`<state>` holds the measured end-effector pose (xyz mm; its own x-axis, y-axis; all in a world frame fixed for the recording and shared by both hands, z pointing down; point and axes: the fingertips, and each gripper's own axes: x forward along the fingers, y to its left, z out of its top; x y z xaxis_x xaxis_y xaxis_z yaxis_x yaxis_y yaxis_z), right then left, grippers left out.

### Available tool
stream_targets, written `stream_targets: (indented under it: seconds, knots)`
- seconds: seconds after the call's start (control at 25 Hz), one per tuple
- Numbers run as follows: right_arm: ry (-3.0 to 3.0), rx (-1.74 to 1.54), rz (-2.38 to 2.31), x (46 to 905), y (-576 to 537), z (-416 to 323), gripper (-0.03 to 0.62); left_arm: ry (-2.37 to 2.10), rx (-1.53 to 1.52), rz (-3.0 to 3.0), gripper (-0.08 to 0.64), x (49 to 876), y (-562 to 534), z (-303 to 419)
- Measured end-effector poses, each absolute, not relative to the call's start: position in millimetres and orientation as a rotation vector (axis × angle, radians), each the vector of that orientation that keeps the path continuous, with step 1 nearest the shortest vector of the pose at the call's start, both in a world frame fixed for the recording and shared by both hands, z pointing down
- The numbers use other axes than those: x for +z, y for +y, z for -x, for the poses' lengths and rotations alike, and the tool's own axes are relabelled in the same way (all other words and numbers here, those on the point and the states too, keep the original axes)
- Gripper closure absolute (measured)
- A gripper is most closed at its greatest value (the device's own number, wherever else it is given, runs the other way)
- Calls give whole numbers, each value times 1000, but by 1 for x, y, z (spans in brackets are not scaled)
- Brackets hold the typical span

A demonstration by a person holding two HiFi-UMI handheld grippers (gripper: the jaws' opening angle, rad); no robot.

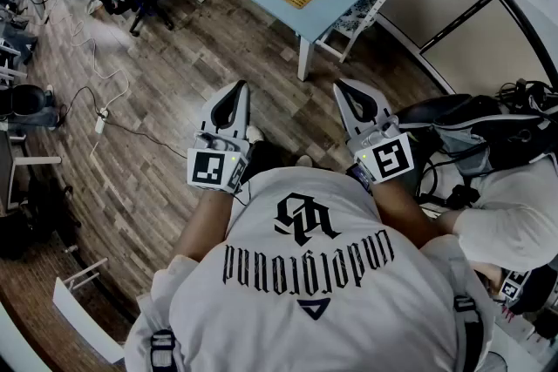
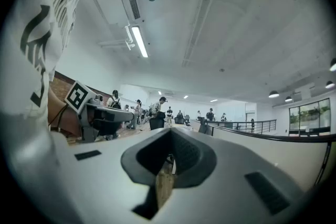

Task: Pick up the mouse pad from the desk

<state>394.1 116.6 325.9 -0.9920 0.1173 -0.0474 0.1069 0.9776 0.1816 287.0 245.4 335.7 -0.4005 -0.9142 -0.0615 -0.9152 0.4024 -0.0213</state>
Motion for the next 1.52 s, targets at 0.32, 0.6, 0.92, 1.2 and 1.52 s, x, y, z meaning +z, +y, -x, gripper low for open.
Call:
stream_targets:
  seconds: [0.32, 0.6, 0.92, 1.2, 1.52]
  knots:
    - [3098, 234, -175, 324, 111, -387, 588, 2575, 10, 1682, 554, 330, 240, -281]
    - [3103, 217, -152, 337, 103, -382, 588, 2594, -7, 1664, 553, 340, 240, -274]
    - [3148, 232, -163, 346, 92, -363, 586, 2616, -5, 1682, 552, 345, 240, -254]
    - [3194, 204, -123, 357, 78, -333, 478, 2630, 0, 1688, 552, 351, 231, -226]
    - [3244, 96, -98, 374, 77, -292, 256, 2634, 14, 1708, 552, 366, 232, -186]
